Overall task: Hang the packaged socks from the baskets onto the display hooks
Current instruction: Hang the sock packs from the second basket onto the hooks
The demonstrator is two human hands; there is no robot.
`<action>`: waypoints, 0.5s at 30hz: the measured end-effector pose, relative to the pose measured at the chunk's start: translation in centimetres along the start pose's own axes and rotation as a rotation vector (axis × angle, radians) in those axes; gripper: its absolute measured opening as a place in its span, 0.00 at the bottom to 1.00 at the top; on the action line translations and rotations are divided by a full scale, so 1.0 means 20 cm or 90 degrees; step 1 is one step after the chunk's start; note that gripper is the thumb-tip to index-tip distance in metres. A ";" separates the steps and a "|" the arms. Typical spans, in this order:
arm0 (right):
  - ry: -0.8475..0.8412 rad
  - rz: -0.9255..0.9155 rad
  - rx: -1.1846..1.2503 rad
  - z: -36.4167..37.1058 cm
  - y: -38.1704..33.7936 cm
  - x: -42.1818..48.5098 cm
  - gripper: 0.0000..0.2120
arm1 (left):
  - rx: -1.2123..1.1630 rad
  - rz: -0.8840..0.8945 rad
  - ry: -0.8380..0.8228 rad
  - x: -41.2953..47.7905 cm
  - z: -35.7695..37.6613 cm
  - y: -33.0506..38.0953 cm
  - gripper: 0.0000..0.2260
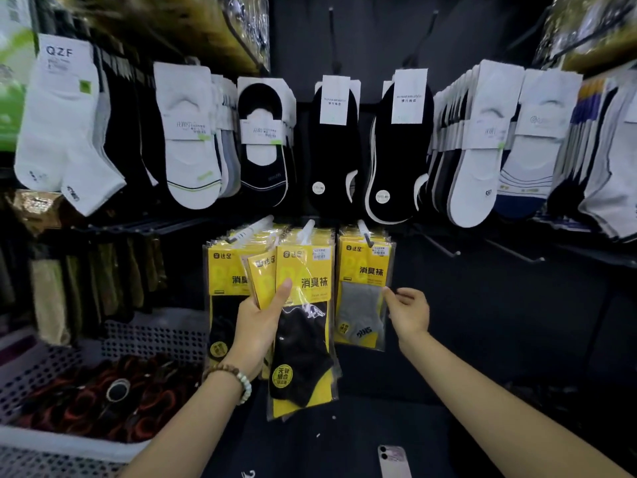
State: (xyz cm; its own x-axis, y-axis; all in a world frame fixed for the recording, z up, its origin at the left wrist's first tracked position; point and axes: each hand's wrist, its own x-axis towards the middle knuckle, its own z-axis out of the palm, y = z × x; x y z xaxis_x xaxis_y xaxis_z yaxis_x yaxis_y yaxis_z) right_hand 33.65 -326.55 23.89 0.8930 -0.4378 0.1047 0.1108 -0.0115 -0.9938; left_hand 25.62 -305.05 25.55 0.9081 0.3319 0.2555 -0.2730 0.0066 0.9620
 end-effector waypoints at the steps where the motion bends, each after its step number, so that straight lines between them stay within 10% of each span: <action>1: -0.057 -0.011 0.019 -0.01 -0.02 -0.05 0.12 | -0.004 -0.009 0.002 -0.02 0.01 0.00 0.11; 7: -0.311 -0.083 0.056 -0.05 -0.13 -0.36 0.12 | -0.024 -0.093 -0.025 -0.15 0.12 0.01 0.20; 15: -0.281 -0.050 0.138 -0.14 -0.13 -0.39 0.08 | 0.027 -0.084 -0.020 -0.21 0.19 0.05 0.13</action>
State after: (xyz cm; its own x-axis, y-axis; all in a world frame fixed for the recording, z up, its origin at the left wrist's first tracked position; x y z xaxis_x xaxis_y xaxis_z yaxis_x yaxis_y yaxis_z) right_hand 25.06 -325.66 25.55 0.9726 -0.0205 0.2316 0.2314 0.1788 -0.9563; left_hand 22.74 -309.96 25.72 0.9449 0.3010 0.1284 -0.1371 0.0079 0.9905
